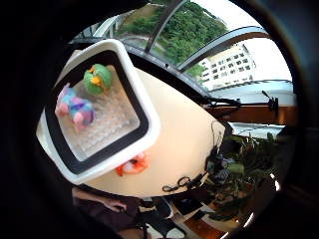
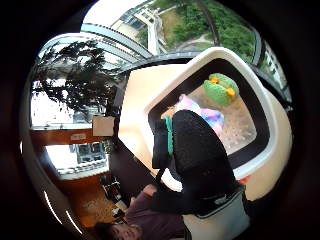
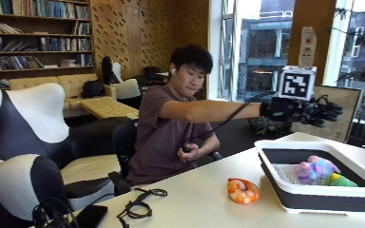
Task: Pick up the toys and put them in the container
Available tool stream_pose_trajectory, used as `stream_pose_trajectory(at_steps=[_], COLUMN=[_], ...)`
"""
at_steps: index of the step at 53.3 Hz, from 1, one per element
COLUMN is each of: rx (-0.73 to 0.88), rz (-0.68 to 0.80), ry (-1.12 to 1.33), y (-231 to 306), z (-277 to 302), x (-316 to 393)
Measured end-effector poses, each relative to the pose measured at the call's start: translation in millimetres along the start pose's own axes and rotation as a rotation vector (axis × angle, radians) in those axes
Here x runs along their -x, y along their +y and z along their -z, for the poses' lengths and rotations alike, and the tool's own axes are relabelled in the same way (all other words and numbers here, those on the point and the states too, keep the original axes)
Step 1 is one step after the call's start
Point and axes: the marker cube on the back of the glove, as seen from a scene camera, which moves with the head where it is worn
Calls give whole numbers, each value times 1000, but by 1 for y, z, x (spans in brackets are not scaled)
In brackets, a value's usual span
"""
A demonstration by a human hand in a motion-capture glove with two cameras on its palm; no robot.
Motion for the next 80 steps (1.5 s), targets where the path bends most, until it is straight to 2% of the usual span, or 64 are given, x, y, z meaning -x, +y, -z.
stream_pose_trajectory(at_steps=[8,12,17,23,32,38,42,57,65,71,75,80], rx=[-17,-63,-93,-48,109,197,172,-210,-338,-334,-304,-103], rz=[-19,82,55,6,-37,34,99,91,79,112,212,137], ry=[33,167,69,28,-30,-93,-115,-80,-10,9,132,-49], y=[67,106,141,165,169,166,166,178,191,197,197,203], z=[19,11,-8,-65,-167,-232,-252,-254,-255,-250,-247,-239], x=[-8,-29,-29,-45,-56,-55,-54,-45,-33,-31,-43,-29])
